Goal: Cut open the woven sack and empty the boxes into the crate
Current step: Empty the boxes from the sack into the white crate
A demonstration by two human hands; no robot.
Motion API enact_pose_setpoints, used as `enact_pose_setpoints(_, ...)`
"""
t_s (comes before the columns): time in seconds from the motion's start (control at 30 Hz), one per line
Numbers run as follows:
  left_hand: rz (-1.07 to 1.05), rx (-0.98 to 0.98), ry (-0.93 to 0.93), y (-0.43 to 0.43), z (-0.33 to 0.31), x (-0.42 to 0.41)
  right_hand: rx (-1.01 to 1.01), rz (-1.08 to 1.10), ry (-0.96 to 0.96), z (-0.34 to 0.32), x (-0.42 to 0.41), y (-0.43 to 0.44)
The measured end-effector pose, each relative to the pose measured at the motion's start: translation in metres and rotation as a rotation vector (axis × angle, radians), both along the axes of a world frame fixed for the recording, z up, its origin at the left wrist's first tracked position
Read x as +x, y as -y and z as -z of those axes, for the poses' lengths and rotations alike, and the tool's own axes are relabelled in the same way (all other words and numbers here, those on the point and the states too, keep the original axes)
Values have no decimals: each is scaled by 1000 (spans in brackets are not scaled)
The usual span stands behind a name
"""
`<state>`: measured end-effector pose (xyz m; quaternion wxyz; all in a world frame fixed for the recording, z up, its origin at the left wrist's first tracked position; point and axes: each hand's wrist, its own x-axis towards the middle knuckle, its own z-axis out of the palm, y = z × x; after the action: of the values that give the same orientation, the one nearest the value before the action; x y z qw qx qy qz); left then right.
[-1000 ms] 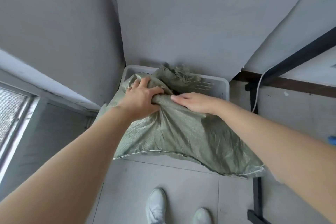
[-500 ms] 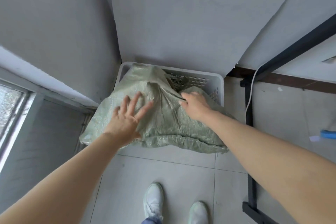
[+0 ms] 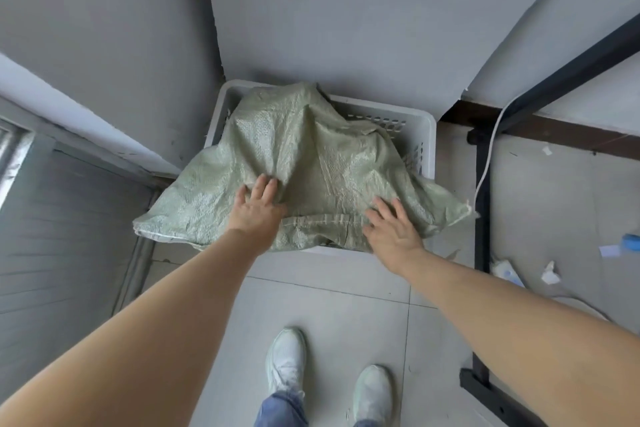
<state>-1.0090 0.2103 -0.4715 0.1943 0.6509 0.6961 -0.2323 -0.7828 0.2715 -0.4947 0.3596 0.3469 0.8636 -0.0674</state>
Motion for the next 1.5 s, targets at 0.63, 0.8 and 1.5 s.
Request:
enact_pose_setpoints(0.63, -292, 160, 172, 5, 2, 13, 59, 482, -72, 23, -2, -1)
enact_pose_setpoints(0.8, -646, 410, 312, -4, -42, 20, 128, 859, -562, -36, -18, -10)
enact_pose_setpoints(1.5, -781, 517, 200, -53, -307, 11, 348, 666, -870, -353, -22, -51)
